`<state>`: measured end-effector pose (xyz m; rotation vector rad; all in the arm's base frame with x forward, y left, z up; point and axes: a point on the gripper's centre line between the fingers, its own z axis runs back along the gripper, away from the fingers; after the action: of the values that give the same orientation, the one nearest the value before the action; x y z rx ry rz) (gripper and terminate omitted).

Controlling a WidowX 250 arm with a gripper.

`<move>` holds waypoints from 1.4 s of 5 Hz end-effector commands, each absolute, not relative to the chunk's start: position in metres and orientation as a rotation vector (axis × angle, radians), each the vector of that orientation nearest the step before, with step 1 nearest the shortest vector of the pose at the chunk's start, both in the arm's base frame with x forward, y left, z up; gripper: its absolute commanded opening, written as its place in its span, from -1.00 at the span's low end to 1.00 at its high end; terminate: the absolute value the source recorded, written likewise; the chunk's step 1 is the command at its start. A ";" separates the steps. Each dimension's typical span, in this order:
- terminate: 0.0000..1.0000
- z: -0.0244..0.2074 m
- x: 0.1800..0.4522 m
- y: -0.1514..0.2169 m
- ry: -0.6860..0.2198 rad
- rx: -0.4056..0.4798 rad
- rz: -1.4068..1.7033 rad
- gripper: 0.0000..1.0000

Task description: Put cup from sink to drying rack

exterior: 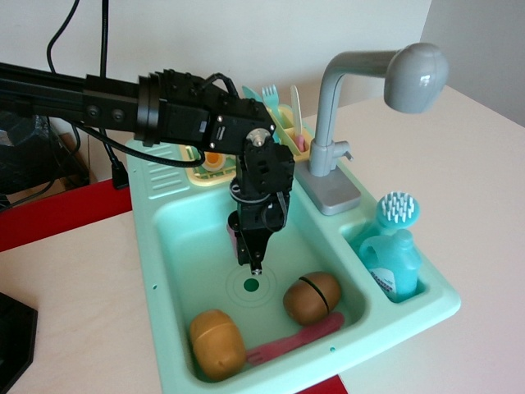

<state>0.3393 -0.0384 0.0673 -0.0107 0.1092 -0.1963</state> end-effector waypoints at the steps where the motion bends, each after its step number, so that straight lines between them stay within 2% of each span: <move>1: -1.00 0.093 0.340 -0.039 0.020 -0.012 -0.194 -1.00; 2: -1.00 0.117 0.343 -0.036 -0.056 -0.017 -0.194 -1.00; 3: -1.00 0.164 0.353 -0.033 -0.168 -0.005 -0.190 -1.00; 4: -1.00 0.199 0.360 -0.021 -0.240 0.012 -0.161 -1.00; 5: -1.00 0.199 0.364 0.011 -0.232 0.040 -0.095 -1.00; 7: -1.00 0.178 0.364 0.083 -0.177 0.078 0.056 -1.00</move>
<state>0.3576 0.0917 0.1536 0.0718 -0.0992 0.0866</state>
